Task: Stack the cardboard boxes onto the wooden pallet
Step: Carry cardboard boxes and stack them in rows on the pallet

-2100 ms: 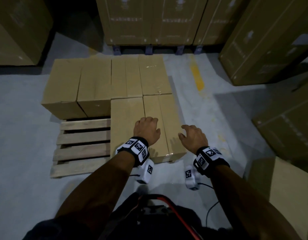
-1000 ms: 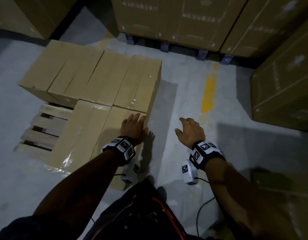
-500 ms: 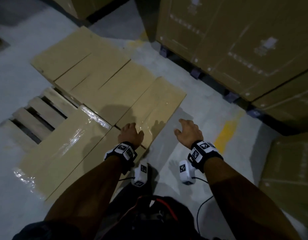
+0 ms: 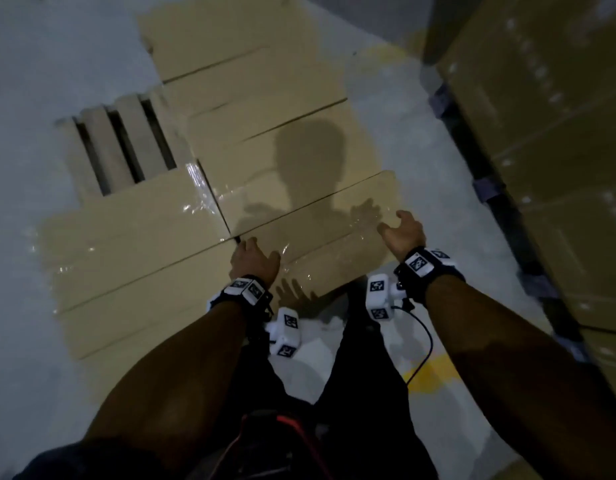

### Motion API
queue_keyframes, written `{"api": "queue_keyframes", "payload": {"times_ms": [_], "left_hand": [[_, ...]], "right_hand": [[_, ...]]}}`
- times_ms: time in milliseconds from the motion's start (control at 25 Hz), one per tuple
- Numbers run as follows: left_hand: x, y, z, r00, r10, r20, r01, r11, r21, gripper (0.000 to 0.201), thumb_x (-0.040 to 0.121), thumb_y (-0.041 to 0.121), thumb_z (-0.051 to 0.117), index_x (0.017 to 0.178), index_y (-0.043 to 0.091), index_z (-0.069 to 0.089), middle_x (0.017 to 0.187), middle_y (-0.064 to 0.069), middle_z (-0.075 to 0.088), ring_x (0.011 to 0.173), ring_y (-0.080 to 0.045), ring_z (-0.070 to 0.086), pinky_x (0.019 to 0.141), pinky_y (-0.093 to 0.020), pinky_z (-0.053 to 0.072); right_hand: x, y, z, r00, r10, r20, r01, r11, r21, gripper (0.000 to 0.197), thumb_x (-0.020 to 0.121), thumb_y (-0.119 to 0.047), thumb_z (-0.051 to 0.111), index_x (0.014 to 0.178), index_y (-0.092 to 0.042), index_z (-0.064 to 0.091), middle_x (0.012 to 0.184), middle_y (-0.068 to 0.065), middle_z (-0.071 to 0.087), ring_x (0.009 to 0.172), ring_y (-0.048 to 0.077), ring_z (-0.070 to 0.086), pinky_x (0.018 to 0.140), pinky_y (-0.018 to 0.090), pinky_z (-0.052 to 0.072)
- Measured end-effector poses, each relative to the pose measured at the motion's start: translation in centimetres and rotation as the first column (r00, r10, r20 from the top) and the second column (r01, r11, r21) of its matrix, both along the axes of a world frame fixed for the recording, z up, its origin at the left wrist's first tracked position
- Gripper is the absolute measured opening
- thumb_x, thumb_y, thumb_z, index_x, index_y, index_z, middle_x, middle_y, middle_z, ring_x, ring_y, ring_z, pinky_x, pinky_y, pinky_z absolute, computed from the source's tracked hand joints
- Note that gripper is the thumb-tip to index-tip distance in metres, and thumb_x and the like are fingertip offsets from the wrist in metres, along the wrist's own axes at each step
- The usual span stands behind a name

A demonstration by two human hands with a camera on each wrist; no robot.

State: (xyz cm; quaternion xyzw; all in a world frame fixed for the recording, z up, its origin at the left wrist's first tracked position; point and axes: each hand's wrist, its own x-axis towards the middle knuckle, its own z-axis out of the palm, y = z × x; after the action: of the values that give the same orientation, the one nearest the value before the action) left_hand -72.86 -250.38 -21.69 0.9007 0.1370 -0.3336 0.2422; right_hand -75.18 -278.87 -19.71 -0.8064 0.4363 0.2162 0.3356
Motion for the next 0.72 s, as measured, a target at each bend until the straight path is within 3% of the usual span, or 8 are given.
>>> {"api": "queue_keyframes", "payload": {"times_ms": [120, 240, 480, 600, 720], "left_hand": [[0.9, -3.1, -3.6, 0.992, 0.123, 0.010, -0.123, 0.991, 0.048, 0.070, 0.093, 0.038, 0.060, 0.150, 0.007, 0.034, 0.155, -0.018, 0.031, 0.142, -0.037, 0.031, 0.114, -0.045, 0.031], [1.2, -6.6, -7.2, 0.987, 0.156, 0.037, -0.159, 0.983, 0.095, 0.072, 0.092, 0.039, 0.062, 0.150, 0.007, 0.033, 0.157, -0.018, 0.030, 0.144, -0.034, 0.027, 0.117, -0.045, 0.027], [3.4, -12.8, -14.3, 0.995, -0.049, 0.082, 0.036, 0.988, 0.152, 0.083, 0.094, 0.049, 0.057, 0.158, 0.017, 0.014, 0.166, -0.007, 0.002, 0.152, -0.029, 0.000, 0.118, -0.050, 0.020], [5.6, -14.4, -18.1, 0.972, -0.200, 0.121, 0.171, 0.961, 0.217, 0.092, 0.090, 0.052, 0.061, 0.158, 0.015, 0.010, 0.166, -0.012, 0.000, 0.152, -0.035, -0.001, 0.120, -0.049, 0.018], [7.7, -15.4, -20.7, 0.954, -0.277, 0.115, 0.244, 0.940, 0.238, 0.099, 0.087, 0.055, 0.064, 0.158, 0.017, 0.008, 0.165, -0.014, -0.003, 0.151, -0.037, -0.001, 0.120, -0.050, 0.018]], "right_hand": [[3.2, -4.3, -5.4, 0.999, 0.043, -0.027, -0.042, 0.999, 0.034, 0.073, 0.090, -0.036, 0.066, 0.153, -0.018, 0.034, 0.150, 0.016, 0.041, 0.132, 0.038, 0.045, 0.102, 0.040, 0.043], [5.0, -7.8, -10.7, 0.994, 0.069, -0.080, -0.063, 0.996, 0.070, 0.082, 0.088, -0.037, 0.067, 0.156, -0.019, 0.026, 0.156, 0.015, 0.033, 0.138, 0.038, 0.038, 0.108, 0.042, 0.037], [6.8, -13.1, -18.8, 0.994, 0.061, -0.093, -0.056, 0.997, 0.056, 0.093, 0.082, -0.043, 0.070, 0.157, -0.024, 0.018, 0.160, 0.006, 0.024, 0.144, 0.034, 0.029, 0.114, 0.049, 0.034], [7.5, -14.3, -21.8, 0.989, 0.087, -0.121, -0.081, 0.995, 0.057, 0.101, 0.081, -0.046, 0.069, 0.158, -0.026, 0.006, 0.164, 0.003, 0.014, 0.148, 0.030, 0.019, 0.117, 0.050, 0.027], [8.3, -14.7, -23.8, 0.991, 0.072, -0.115, -0.065, 0.996, 0.067, 0.105, 0.079, -0.050, 0.070, 0.158, -0.027, 0.004, 0.163, 0.005, 0.019, 0.147, 0.032, 0.024, 0.118, 0.053, 0.026]]}}
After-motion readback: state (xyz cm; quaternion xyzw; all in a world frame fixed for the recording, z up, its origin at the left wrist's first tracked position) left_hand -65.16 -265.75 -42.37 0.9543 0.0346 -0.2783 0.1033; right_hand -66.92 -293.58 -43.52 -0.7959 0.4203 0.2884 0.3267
